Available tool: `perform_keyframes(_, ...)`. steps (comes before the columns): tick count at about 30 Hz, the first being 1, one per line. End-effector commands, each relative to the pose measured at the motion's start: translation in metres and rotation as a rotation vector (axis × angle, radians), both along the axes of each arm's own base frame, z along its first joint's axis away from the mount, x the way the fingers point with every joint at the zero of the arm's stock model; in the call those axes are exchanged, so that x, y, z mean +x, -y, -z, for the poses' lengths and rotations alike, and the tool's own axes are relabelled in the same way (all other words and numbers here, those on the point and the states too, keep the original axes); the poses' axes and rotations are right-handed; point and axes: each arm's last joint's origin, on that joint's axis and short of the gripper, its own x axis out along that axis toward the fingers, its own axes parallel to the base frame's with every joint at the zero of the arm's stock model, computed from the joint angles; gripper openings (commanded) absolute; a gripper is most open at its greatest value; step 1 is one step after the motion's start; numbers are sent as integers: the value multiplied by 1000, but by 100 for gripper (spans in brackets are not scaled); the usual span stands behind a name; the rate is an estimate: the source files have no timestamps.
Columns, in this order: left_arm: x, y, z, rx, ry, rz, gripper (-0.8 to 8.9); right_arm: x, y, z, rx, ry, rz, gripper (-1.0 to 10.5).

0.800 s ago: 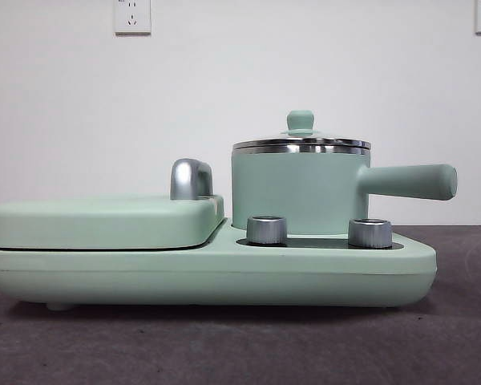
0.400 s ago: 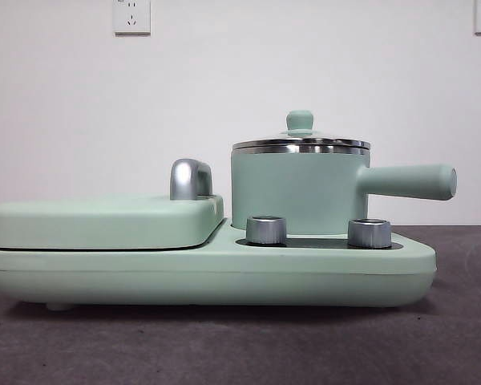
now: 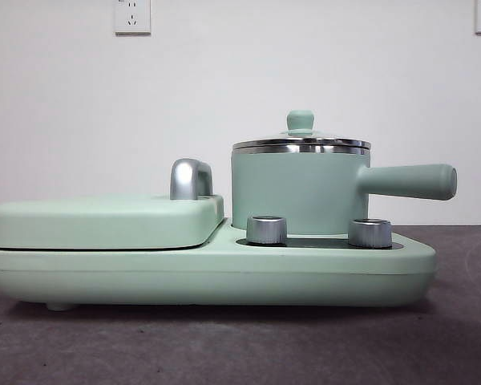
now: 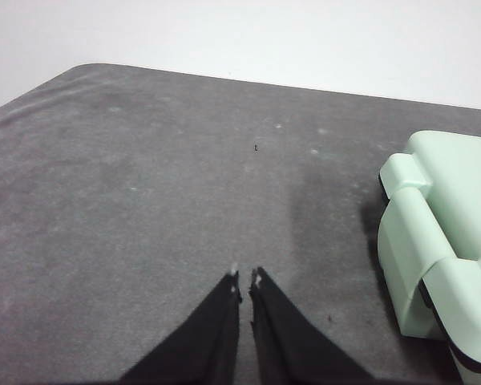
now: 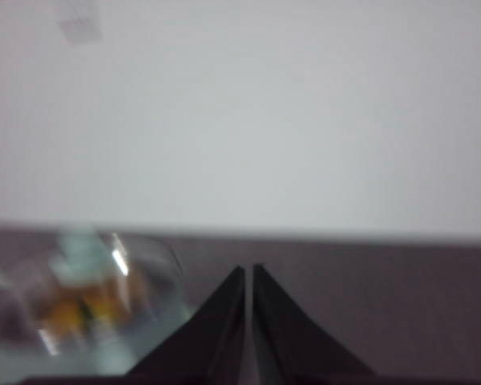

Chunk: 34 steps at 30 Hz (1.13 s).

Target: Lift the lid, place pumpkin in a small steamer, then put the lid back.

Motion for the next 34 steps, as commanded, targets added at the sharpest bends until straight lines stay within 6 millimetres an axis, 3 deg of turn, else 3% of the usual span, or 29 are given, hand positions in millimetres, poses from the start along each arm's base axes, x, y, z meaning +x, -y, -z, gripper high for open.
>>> perform_keyframes(1, 1, 0, 7, -8, -21, -8, 28, 1, 4, 21, -78, -70, 49, 14)
perform_keyframes(6, 1, 0, 7, -8, -21, -8, 28, 1, 10, 55, -123, -222, 102, 14)
perform_keyframes(13, 1, 0, 7, -8, -21, -8, 28, -6, 12, 76, -134, -365, 155, 14)
perform_keyframes(22, 1, 0, 7, -8, -20, -8, 28, -9, 17, 73, -140, -344, 311, 14)
perform_keyframes(34, 1, 0, 7, -8, -20, -8, 28, -10, 17, 70, -135, -305, 328, 14)
